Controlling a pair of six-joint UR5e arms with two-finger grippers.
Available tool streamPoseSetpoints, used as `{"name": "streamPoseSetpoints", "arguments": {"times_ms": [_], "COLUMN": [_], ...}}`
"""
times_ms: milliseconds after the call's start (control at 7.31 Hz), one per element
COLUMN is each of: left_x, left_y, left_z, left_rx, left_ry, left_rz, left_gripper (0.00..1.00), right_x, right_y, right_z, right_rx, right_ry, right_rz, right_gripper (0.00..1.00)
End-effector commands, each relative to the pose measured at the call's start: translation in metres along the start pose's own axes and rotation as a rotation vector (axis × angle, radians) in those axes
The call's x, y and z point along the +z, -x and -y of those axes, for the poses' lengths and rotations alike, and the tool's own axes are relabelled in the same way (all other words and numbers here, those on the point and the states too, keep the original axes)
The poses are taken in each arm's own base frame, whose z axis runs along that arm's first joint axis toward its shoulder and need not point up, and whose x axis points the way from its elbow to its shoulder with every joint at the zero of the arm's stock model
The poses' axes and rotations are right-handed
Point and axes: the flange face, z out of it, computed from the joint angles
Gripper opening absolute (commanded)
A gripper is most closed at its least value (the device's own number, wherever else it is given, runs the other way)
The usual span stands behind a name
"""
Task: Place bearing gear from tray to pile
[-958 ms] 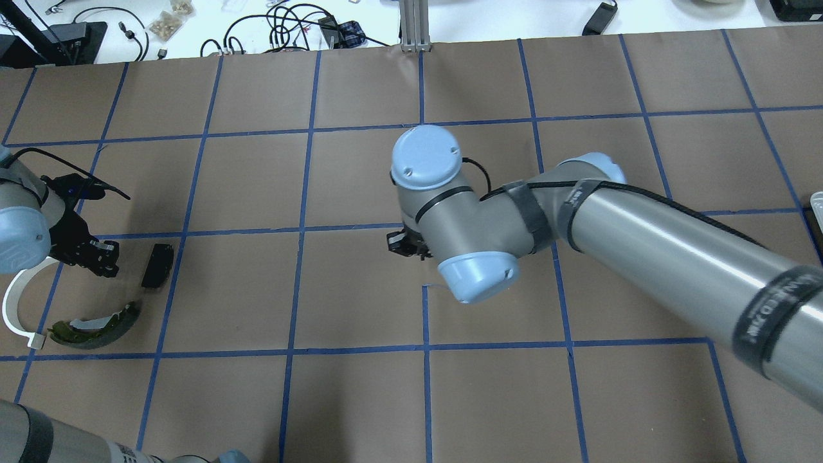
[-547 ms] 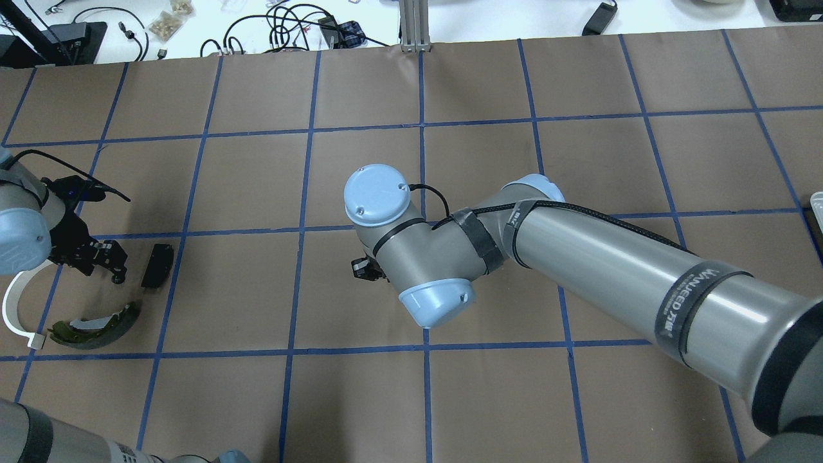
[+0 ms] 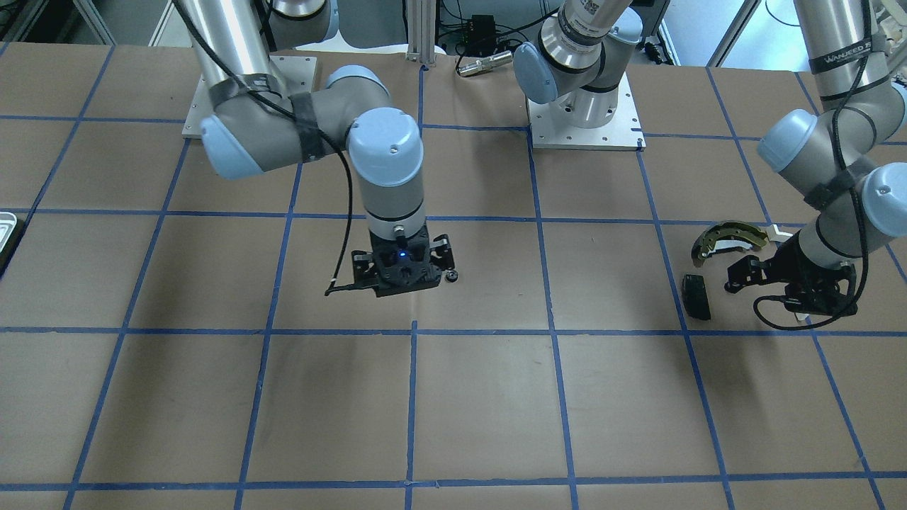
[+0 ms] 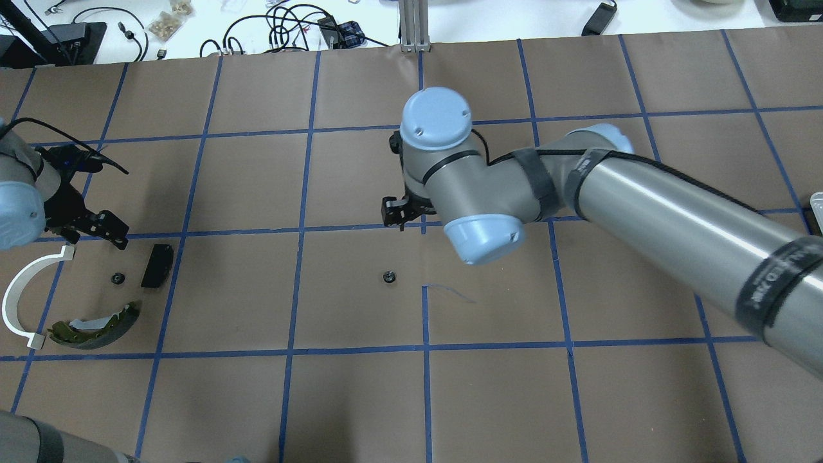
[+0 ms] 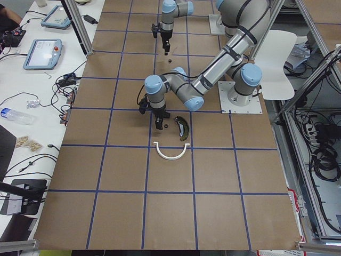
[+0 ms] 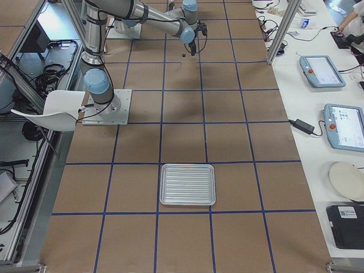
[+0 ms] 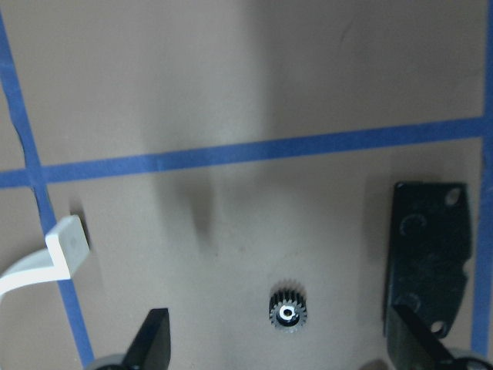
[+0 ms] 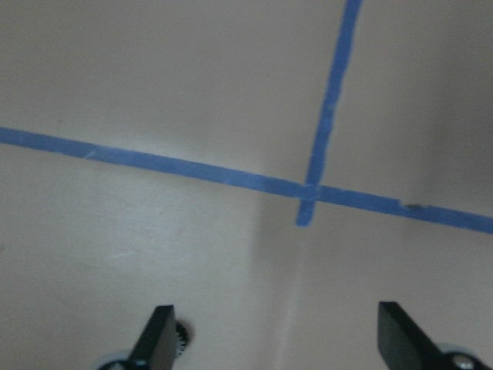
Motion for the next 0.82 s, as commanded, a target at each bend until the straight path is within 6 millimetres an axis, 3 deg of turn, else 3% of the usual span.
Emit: {"name": "streamPoseSetpoints", "arguments": {"times_ms": [0,137,274,410,547,684], "left_x": [-0.069,-0.097,-0.107,-0.097,-0.096,-0.090], "left_y": [-0.079,-0.132,-0.184,-0.240,-0.311,-0.357], "left_z": [0.045,0.060,0.066,0.073,0.073,0.068], "left_rx": [-0.053,-0.017,-0.009,-0.088,-0.067,-0.074], "left_ry": [-0.020,-0.041,-0.058,-0.045,-0.053,-0.044], "left_rz": [0.012,0.020,0.025,-0.002,-0.065,-0.073], "left_gripper": [1.00,1.00,1.00,1.00,1.00,1.00], "right_x": [-0.077,-0.103,-0.132,-0.180,-0.214,-0.213], "right_y": [-0.107,-0.146,-0.166,-0.167,-0.159,-0.160], "right_z": [0.006,-0.007,-0.012,-0.009,-0.021,-0.024], "right_rx": [0.065,0.139,0.118,0.066,0.060,0.063], "right_ry": [-0.030,0.032,0.033,-0.049,-0.064,-0.031], "right_rz": [-0.021,-0.017,-0.018,-0.040,-0.035,-0.038], "right_gripper": [1.00,1.00,1.00,1.00,1.00,1.00]}}
